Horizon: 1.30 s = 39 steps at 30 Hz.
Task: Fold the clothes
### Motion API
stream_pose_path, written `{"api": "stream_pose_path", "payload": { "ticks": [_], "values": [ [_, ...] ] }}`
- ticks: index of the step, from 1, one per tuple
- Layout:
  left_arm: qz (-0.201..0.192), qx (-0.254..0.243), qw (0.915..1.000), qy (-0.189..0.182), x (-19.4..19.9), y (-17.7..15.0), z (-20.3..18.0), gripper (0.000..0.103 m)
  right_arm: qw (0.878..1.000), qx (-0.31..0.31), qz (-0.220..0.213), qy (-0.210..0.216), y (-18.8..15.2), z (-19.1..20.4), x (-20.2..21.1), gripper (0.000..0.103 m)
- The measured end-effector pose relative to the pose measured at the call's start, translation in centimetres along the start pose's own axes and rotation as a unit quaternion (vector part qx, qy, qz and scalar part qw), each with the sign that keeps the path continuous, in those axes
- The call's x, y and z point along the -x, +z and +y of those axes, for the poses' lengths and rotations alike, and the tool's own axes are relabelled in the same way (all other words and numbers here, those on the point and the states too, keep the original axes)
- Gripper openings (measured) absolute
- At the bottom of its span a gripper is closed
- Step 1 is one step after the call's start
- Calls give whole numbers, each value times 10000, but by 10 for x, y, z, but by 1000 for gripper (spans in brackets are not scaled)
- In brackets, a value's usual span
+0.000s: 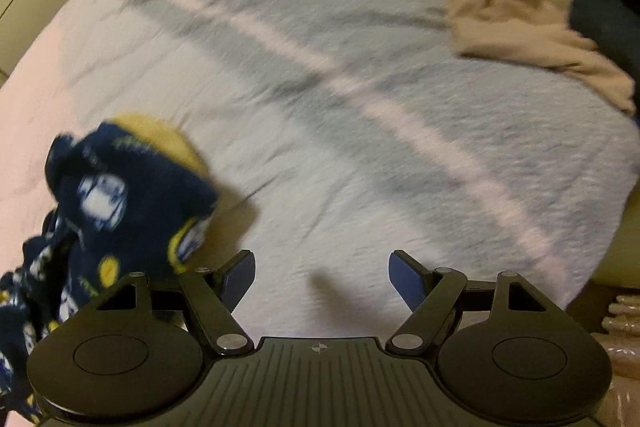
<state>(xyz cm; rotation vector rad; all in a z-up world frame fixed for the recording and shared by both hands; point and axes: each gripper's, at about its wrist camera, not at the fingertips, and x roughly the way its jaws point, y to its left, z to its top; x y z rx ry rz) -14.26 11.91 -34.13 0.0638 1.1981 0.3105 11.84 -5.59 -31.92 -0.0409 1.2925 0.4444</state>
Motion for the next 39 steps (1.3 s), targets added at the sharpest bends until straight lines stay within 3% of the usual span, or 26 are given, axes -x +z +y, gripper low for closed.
{"api": "stream_pose_path", "payload": {
  "ticks": [4,7,8,9,10,13,15,17,19,21,22,24,26,27,29,30,33,37,39],
  "values": [
    [42,-1229,9924,78,-27,7,-45,65,9999,-68,70,-76,-5,-27,10,77],
    [78,-2206,9733,632,-54,2,-70,65,9994,-219,191,-167,-16,-43,12,77],
    [103,-2488,9646,872,-64,0,-75,59,9991,-294,247,-205,-20,-48,12,77],
    [55,-2431,9660,882,-65,2,-69,46,9985,-383,311,-238,-23,-54,12,77],
    [-4,-2313,9692,850,-64,6,-62,9,9981,-455,351,-241,-26,-56,12,77],
    [-184,-1957,9776,753,-61,17,-38,7,9968,-642,432,-211,-34,-61,14,77],
    [-507,-1267,9877,769,-39,35,-1,7,9971,-605,428,-183,-35,-52,16,77],
    [-891,-529,9890,1056,-10,53,56,7,9976,-537,413,-153,-35,-42,17,77],
    [-1205,297,9829,1358,23,67,124,7,9984,-422,367,-56,-35,-25,19,77],
    [-1525,1142,9657,1767,63,67,203,7,9990,-313,315,54,-34,-3,21,77],
    [-1638,1544,9527,2041,84,59,241,7,9992,-267,282,125,-35,9,22,77],
    [-1838,2329,9190,2597,127,39,317,7,9992,-190,225,277,-40,33,25,77],
    [-1867,3171,8750,3145,171,1,387,7,9988,-101,202,440,-48,62,27,77],
    [-1836,3612,8490,3391,191,-23,422,7,9984,-38,209,529,-54,78,28,77],
    [-1574,4349,8015,3790,223,-81,479,7,9971,101,243,718,-68,110,30,77],
    [-1382,4535,7941,3804,230,-109,501,7,9961,167,267,819,-76,126,31,77],
    [-311,4923,8003,3410,217,-194,544,12,9919,239,479,1151,-106,169,24,77],
    [603,5470,7914,2660,170,-294,532,13,9841,91,1061,1421,-153,207,4,77],
    [835,5749,7864,2101,143,-330,506,13,9794,-74,1364,1489,-177,219,-8,77]
  ]
}}
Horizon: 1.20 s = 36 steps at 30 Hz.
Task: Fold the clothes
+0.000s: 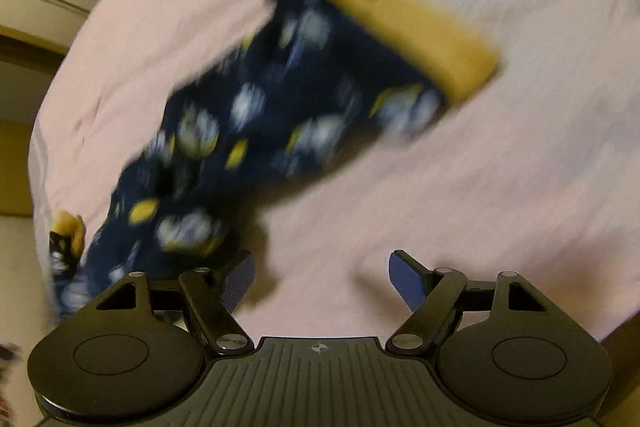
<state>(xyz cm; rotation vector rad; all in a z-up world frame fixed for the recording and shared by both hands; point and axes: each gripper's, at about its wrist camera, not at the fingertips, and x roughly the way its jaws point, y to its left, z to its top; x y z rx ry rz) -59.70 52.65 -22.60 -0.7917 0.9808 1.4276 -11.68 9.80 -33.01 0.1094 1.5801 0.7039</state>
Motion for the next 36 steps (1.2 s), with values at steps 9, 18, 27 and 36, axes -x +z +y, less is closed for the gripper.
{"api": "stream_pose_path", "payload": {
  "ticks": [9,18,27,36],
  "values": [
    [923,-21,9893,-1130,-55,-77,-26,24,9048,-3965,-67,1549,-64,-50,-49,77],
    [392,-235,9948,-905,-81,-15,-30,48,8664,-4453,-189,2251,-56,-20,-95,88],
    [149,-871,9959,206,-129,27,-42,62,8963,-3708,-846,2280,-40,1,-62,9],
    [751,-948,9893,-821,-142,16,-71,7,8990,-2937,-2059,2513,-8,9,51,8]
  ]
}}
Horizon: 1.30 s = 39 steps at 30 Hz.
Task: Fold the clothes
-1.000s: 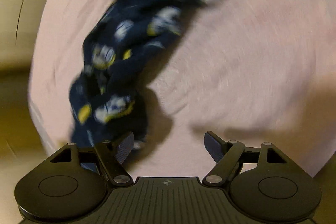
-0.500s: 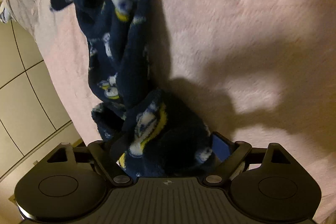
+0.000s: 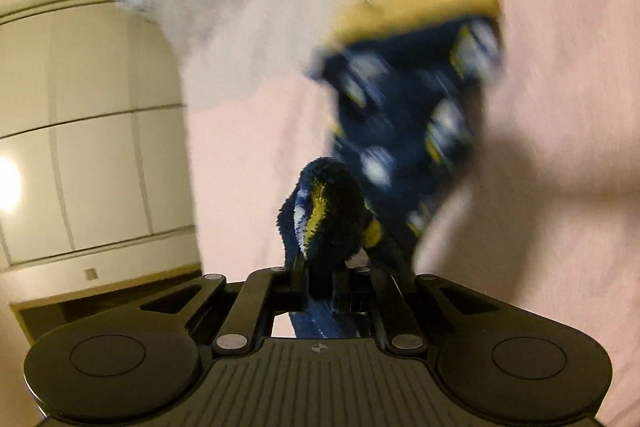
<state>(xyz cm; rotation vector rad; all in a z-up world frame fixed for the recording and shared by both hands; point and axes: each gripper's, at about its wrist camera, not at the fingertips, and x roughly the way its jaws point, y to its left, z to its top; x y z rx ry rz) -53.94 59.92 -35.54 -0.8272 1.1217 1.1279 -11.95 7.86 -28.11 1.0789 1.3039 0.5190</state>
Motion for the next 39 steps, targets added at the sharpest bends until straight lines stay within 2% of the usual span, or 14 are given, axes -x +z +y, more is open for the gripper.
{"api": "stream_pose_path", "payload": {
  "ticks": [4,8,11,15,17,20,22,24,26,28,31,34,37,39],
  "values": [
    [-359,299,9933,-1059,46,14,-13,7,9942,848,-498,433,28,77,26,8],
    [-1063,473,9806,-1579,108,71,-19,6,9823,1642,-595,677,50,185,-2,8],
    [-1793,634,9665,-1724,171,118,-12,6,9618,2343,-645,1262,48,283,-24,8],
    [-2788,1054,9332,-2006,266,152,15,6,9215,3019,-618,2365,24,408,-16,8],
    [-3288,1139,9126,-2146,316,152,30,7,8969,3336,-642,2831,11,453,0,8],
    [-3844,1138,8874,-2275,372,127,42,7,8735,3486,-688,3328,11,485,30,8],
    [-4126,1094,8735,-2341,400,103,45,7,8674,3480,-717,3483,22,483,49,8],
    [-4141,1003,8721,-2405,407,69,42,7,8711,3449,-724,3420,41,460,62,8],
    [-3983,863,8827,-2340,398,29,30,8,8834,3350,-632,3215,67,422,70,8],
    [-3555,703,9069,-2148,369,-24,9,9,9027,3288,-504,2728,98,366,84,8],
    [-2356,690,9525,-1801,298,-108,-14,15,9427,3019,-331,1379,148,251,100,8],
    [-835,811,9851,-1264,219,-193,-35,15,9735,2170,-214,-685,204,126,104,9],
    [372,764,9954,-432,161,-258,-56,9,9528,1277,-181,-2748,248,17,118,12],
    [533,694,9960,-197,154,-279,-68,9,9415,1148,-273,-3157,268,-16,133,12]
  ]
}}
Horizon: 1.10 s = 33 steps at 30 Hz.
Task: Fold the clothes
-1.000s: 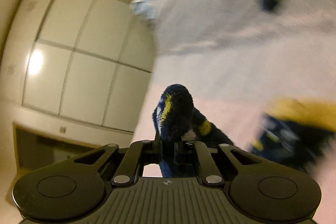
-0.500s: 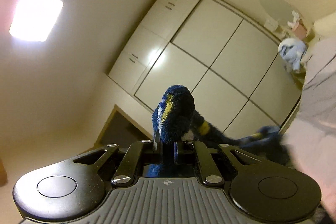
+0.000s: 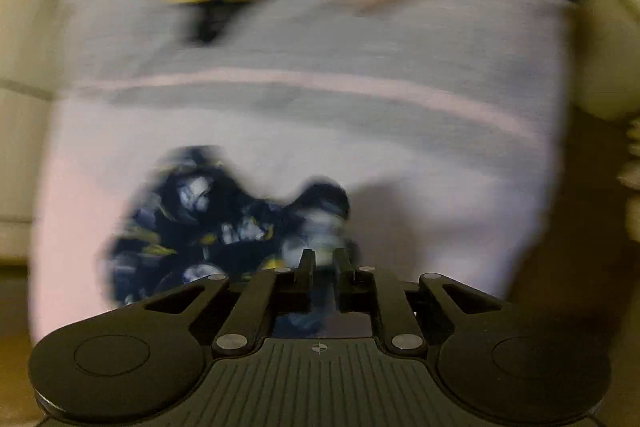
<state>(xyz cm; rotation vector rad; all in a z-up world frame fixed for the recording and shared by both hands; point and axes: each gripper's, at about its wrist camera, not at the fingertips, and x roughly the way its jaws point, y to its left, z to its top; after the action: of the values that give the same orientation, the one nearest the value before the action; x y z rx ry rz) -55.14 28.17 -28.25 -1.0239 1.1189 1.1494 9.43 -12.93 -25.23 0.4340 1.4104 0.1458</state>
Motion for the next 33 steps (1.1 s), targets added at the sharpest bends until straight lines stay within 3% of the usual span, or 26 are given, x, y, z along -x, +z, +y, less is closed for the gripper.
{"api": "stream_pose_path", "payload": {
  "ticks": [2,4,6,8,14,20,23,28,33],
  "values": [
    [-153,69,9999,-7,7,-9,-1,12,9999,146,-87,6,12,-11,-1,14],
    [-388,116,9992,-14,12,-12,-1,17,9988,442,-158,142,15,-11,4,23],
    [-635,117,9979,33,13,-8,-11,21,9959,808,-217,335,23,-6,3,55],
    [-757,156,9970,59,18,-13,-16,25,9930,1088,-189,406,22,-5,-9,62],
    [-860,140,9960,202,20,-22,-23,28,9940,969,367,360,3,-38,-64,62],
    [-998,-198,9935,512,3,-1,-17,36,9959,737,470,227,-12,-60,-106,62],
    [-1183,-355,9904,614,-10,26,-10,37,9976,517,416,212,-16,-66,-117,62],
    [-1410,-459,9879,465,-33,80,-8,42,9991,378,192,82,-24,-67,-115,62],
    [-1339,-110,9908,143,-76,136,1,46,9997,236,-41,-90,-42,-64,-107,62]
  ]
}}
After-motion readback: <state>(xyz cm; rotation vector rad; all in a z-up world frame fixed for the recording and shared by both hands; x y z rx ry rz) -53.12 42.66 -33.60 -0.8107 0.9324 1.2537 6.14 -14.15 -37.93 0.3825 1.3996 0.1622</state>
